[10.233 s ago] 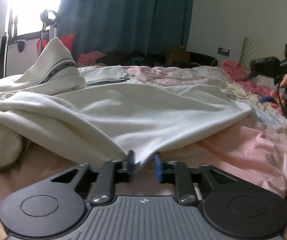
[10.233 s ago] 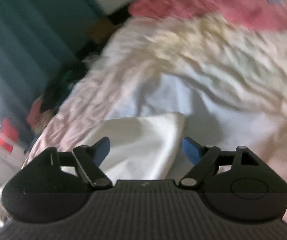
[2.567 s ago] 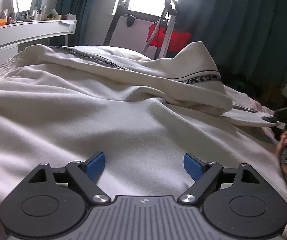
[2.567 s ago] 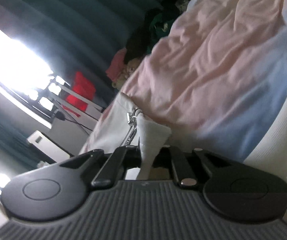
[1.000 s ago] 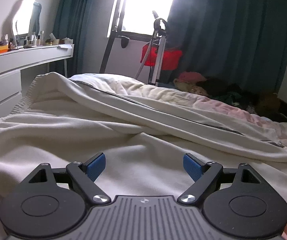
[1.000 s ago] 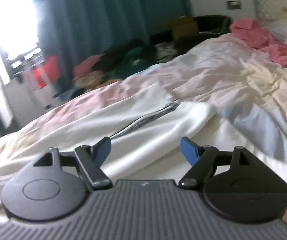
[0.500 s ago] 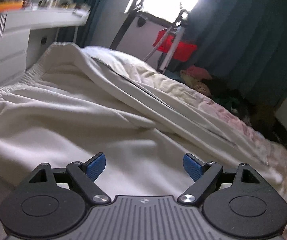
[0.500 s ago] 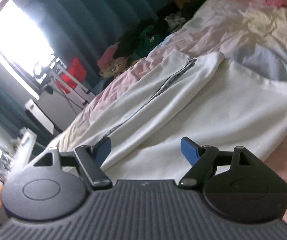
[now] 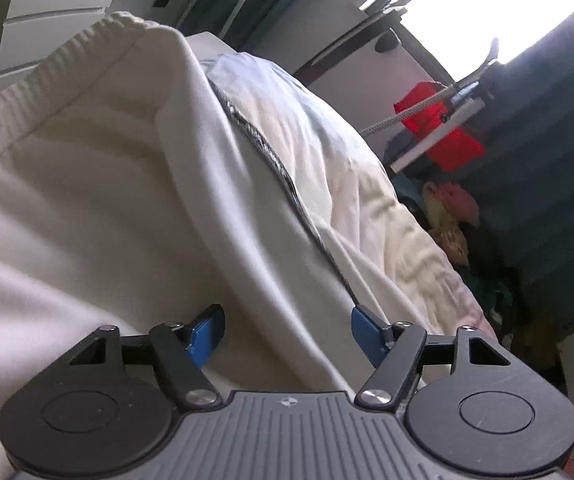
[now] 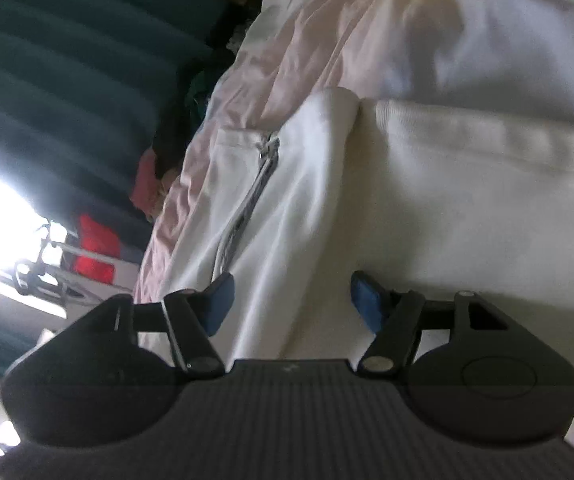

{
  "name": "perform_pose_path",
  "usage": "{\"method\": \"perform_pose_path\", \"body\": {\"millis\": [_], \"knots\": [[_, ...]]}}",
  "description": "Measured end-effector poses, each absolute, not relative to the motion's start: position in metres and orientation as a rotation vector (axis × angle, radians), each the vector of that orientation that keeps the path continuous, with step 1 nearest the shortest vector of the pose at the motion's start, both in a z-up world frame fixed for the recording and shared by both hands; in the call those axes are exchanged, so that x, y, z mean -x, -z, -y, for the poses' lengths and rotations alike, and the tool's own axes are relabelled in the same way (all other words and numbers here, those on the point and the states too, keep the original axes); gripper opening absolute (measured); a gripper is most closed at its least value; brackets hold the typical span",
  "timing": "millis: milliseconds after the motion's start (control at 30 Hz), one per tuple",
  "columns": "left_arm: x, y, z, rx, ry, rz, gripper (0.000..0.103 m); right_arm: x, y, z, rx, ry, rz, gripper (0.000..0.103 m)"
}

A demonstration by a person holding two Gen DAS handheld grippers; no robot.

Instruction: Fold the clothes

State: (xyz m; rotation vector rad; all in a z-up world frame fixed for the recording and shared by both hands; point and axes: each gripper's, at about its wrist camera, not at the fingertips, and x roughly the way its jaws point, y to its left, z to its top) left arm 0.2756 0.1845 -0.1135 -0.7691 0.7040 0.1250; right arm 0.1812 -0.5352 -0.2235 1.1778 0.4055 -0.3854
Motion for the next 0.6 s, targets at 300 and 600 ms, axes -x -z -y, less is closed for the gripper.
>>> {"method": "perform_pose_path", "body": {"millis": [300,600], "knots": [[-0.287,0.109,-0.199,0.799,-0.090,-0.590,0.004,-0.205,0.213,0.535,-1.083,0.482,-0.209,0.006],[-0.275,0.067,-0.230,0.905,-0.042,-0.454,0.003,-0.171,0.086,0.484,-0.773,0.455,0.060,0.005]]}}
